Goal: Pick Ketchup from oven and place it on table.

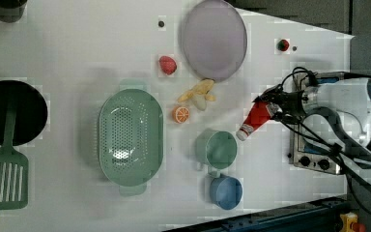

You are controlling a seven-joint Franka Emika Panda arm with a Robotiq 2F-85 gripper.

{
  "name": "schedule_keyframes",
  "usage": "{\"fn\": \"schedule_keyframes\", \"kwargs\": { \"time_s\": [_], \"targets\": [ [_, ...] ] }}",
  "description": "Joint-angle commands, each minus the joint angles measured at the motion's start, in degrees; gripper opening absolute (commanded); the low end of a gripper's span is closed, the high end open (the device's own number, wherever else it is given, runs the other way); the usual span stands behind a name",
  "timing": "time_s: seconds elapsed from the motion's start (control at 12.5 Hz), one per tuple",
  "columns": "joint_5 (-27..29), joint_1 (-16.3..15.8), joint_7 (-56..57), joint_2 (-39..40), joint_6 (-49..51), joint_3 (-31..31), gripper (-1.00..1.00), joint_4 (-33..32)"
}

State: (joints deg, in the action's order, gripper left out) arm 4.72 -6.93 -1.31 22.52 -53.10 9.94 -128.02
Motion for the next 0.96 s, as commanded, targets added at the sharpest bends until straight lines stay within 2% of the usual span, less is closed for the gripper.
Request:
{"fn": "schedule_keyframes", "kwargs": {
  "time_s": [0.08,0.16,0.24,0.32,0.56,0.64,0.8,0.96],
  "targets": [
    [-0.4,-0.3,0.2,-0.2,-3.2,-0.7,0.74,-0.4],
    [-0.4,-0.3,0.1,-0.4,-4.0,-0.7,0.96,-0.5],
    [-0.4,-0.3,0.1,-1.1,-4.6,-0.6,1.0,-0.4],
    [-0.4,-0.3,0.1,-2.2,-4.6,-0.5,1.0,0.1],
    [-0.4,-0.3,-2.0,-12.8,-4.0,-0.6,1.0,3.5],
    [-0.4,-0.3,-2.0,-17.5,-1.8,-0.5,1.0,5.6],
    [-0.5,-0.3,-2.0,-21.5,4.7,-0.5,1.0,9.4],
    [-1.0,-0.1,-2.0,-23.5,20.4,-0.3,1.0,17.7]
  ]
}}
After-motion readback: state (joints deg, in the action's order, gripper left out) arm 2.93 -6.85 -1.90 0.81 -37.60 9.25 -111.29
